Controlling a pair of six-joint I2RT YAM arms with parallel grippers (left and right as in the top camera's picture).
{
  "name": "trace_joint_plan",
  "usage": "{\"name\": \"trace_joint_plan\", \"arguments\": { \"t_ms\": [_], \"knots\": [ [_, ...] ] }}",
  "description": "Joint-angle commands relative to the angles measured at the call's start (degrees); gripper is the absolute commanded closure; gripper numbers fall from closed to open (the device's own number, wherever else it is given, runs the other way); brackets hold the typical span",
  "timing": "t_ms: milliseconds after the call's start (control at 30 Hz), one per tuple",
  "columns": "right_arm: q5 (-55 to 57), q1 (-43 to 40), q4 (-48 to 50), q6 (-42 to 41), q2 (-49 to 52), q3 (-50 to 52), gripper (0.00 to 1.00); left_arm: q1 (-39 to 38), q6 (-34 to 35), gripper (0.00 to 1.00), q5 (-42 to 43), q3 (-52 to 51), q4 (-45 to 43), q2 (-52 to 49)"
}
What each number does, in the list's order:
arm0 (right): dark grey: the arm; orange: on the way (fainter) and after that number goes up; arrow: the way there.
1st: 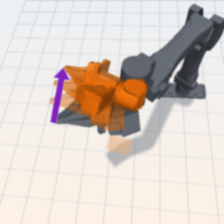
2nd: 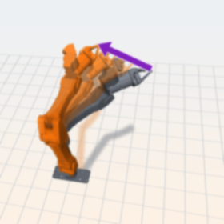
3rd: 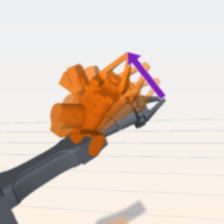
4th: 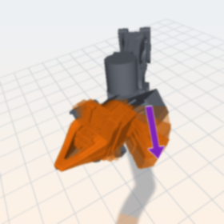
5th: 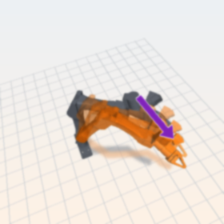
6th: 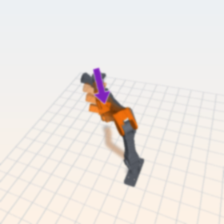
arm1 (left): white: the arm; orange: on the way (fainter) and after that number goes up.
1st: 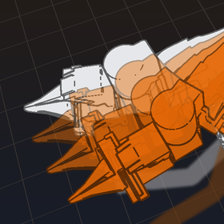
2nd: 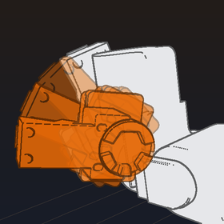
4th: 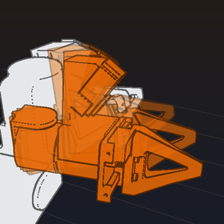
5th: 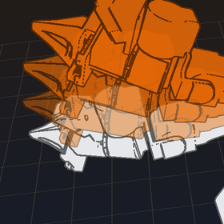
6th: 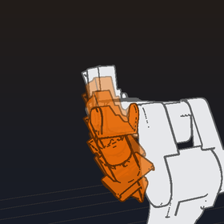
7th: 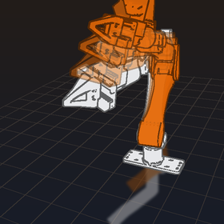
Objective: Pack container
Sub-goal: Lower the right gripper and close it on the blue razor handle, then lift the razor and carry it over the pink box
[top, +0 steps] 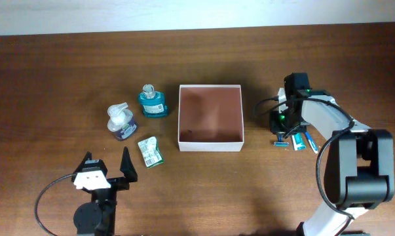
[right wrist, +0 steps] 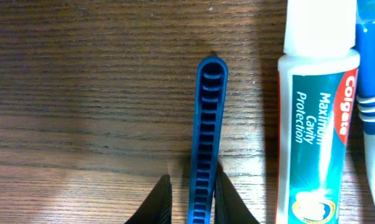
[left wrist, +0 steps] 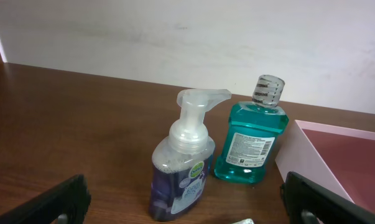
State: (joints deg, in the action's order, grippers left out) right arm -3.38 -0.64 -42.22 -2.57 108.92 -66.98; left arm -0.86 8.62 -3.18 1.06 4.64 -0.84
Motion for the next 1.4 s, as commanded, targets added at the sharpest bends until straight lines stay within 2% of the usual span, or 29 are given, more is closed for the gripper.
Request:
{"name": "trace_joint_plan", "arguments": {
  "t_ms": [0,100,467,567,733,933,1100,1367],
  "knots": [
    [1.5,0.3,-0.4,0.0,1.4,-0.4,0.87,0.3,-0.5,0.01,0.5,-0.5,-0.1,0.5],
    [1.5,0.3,-0.4,0.0,1.4,-0.4,0.96,0.3,-0.5,0.01,0.5,-0.5,-0.1,0.5],
    [3.5,0.3,-0.9,0.4,1.3,-1.3,0.96,0.3,-0.5,0.01,0.5,-0.5,-0.1,0.5],
    [3.6,0.3,-5.2,0.4,0.9,-6.0,0.96,0.3,-0.5,0.01,0.5,-0.5,-0.1,0.5],
    [3.6,0.8,-15.2,0.2,0.3,-19.5,0.96,0.3,-0.5,0.01,0.5,-0.5,-0.1,0.5],
    [-0.2,3.5,-24.9,-4.4,0.3,-33.2,0.96,0.3,-0.5,0.01,0.5,-0.5,-0.1,0.5],
    [-2.4,8.1,-29.0,-5.5,0.3,-38.8,0.96,0.3,-0.5,0.01,0.5,-0.5,-0.1,0.5],
    [-2.5,17.5,-30.0,-10.4,0.3,-39.2,0.96,0.3,-0.5,0.01,0.5,-0.5,-0.1,0.5]
  ]
}}
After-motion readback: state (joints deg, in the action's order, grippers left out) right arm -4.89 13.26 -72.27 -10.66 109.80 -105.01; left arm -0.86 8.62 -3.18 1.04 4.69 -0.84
